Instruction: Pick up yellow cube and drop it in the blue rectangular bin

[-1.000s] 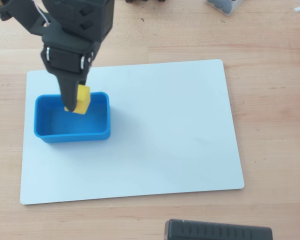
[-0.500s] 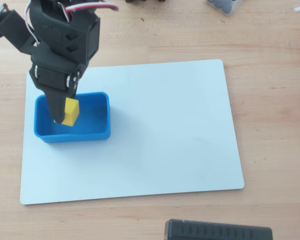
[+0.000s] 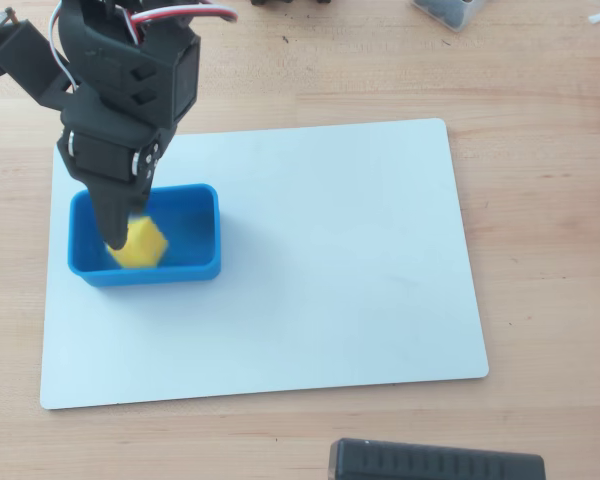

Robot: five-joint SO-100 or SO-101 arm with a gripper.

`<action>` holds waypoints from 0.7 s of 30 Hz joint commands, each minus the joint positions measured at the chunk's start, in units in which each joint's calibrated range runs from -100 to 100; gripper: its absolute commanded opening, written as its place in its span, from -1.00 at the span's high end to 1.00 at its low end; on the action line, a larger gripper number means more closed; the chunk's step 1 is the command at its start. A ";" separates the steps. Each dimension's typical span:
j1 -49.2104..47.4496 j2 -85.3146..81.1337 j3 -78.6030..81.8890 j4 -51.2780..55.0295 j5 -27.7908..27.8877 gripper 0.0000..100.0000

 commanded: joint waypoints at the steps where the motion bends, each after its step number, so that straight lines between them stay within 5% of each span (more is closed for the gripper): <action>1: 0.60 -2.81 -1.64 0.59 -0.44 0.66; 8: -3.34 -10.71 0.54 3.40 -0.49 0.68; 21: -15.61 -36.07 18.18 4.06 -1.42 1.00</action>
